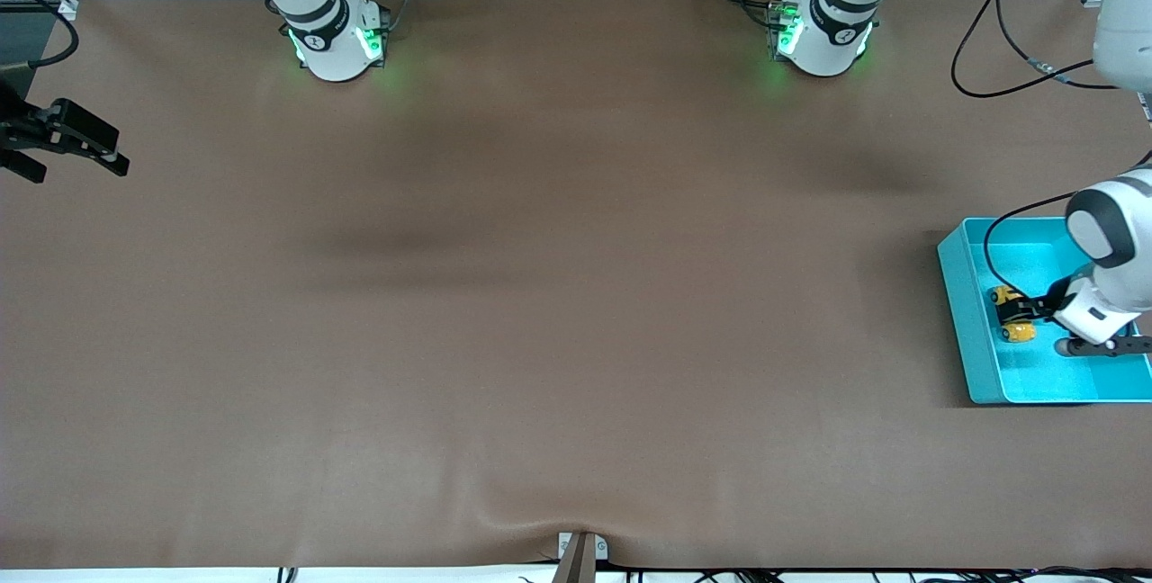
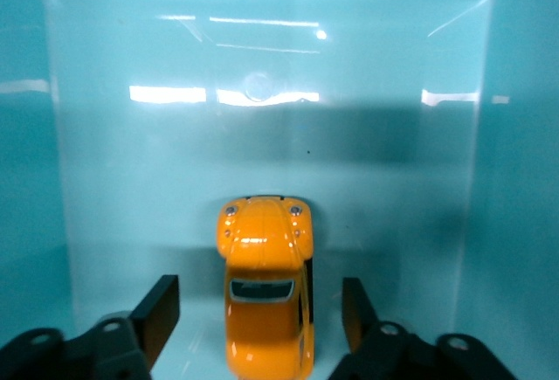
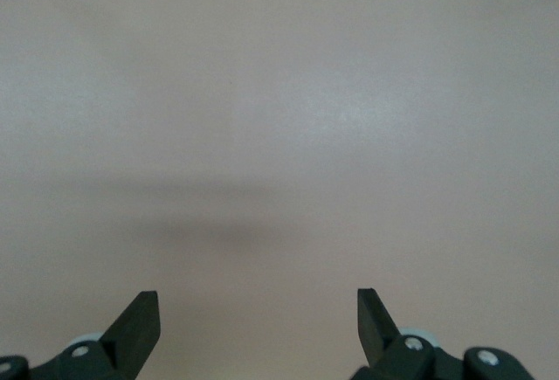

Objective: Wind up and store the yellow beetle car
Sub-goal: 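Lower the car into the blue bin and open the left gripper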

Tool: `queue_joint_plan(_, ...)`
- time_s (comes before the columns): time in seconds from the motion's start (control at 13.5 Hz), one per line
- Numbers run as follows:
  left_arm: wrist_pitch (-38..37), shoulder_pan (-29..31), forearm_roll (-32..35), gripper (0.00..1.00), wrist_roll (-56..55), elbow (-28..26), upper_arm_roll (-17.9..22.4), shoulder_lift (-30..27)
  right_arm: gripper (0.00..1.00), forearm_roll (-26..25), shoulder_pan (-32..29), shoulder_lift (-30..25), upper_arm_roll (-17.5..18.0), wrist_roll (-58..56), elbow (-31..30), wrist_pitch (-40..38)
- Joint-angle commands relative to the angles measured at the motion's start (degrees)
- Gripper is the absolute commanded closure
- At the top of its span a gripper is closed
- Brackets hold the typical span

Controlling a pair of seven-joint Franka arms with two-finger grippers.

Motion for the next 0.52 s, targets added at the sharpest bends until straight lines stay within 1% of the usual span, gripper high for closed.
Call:
queue_joint_plan(0.0, -7.81, -0.15, 1.73, 0.00, -0.76, -0.88, -0.21, -8.48, 0.00, -0.01, 0.14, -0.32, 0.06, 1.87, -0.23, -1.01)
queue_joint_plan(0.22, -15.19, -0.15, 1.47, 0.00, -0.85, -0.88, -0.82, -14.81, 0.00, -0.01, 0.22, -0.32, 0.06, 3.11, -0.05, -1.64)
queue_joint_plan(0.44, -22.75, -0.15, 1.12, 0.00, -3.47, -0.79, -4.86, -20.70, 0.00, 0.08, 0.14, -0.23, 0.06, 2.58, -0.05, -1.64)
